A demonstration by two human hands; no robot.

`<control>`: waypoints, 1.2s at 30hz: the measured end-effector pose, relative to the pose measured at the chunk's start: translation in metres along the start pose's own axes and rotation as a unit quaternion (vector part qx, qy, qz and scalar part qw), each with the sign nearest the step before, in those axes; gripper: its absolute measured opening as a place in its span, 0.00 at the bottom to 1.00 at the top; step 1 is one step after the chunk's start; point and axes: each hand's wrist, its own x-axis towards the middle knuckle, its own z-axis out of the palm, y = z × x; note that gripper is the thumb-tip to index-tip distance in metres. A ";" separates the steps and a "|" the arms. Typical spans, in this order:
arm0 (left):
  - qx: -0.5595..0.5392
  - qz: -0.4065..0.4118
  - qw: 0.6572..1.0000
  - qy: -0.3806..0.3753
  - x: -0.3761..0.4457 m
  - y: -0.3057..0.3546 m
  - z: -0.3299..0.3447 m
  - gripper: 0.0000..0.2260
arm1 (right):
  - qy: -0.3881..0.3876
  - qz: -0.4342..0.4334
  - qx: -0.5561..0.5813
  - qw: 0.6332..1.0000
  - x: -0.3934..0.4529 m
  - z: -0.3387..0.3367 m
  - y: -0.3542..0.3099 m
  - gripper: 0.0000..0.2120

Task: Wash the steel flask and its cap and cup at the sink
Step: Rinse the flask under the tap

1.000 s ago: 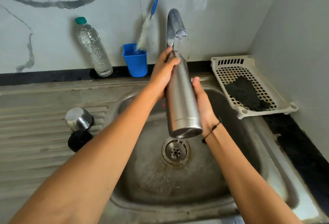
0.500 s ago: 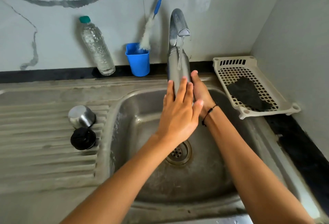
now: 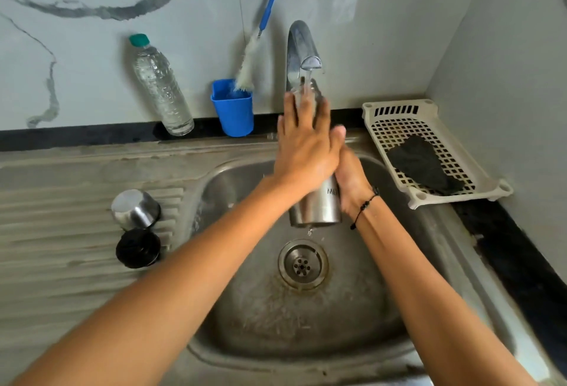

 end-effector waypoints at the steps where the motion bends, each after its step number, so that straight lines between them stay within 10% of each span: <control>1: 0.007 0.030 1.000 0.002 -0.022 0.002 0.006 0.26 | 0.008 -0.011 0.000 1.000 0.003 -0.001 -0.003 0.15; 5: -0.001 0.080 0.997 0.011 -0.080 0.001 0.029 0.30 | 0.013 0.011 0.002 1.000 0.008 -0.001 -0.014 0.23; 14: -0.146 -0.101 0.984 0.003 0.006 0.000 -0.004 0.25 | -0.023 0.000 0.037 0.999 -0.014 0.002 0.012 0.20; 22: -0.543 -0.173 0.822 -0.013 0.020 -0.022 -0.022 0.25 | -0.063 0.063 0.227 0.970 -0.018 0.001 0.019 0.27; 27: -0.251 -0.065 0.965 -0.035 -0.002 -0.018 -0.009 0.26 | -0.057 0.090 0.171 0.980 -0.002 -0.002 0.012 0.29; 36: -0.009 0.027 0.999 -0.019 -0.071 -0.008 0.040 0.32 | 0.007 0.058 0.030 0.998 0.014 -0.002 0.008 0.28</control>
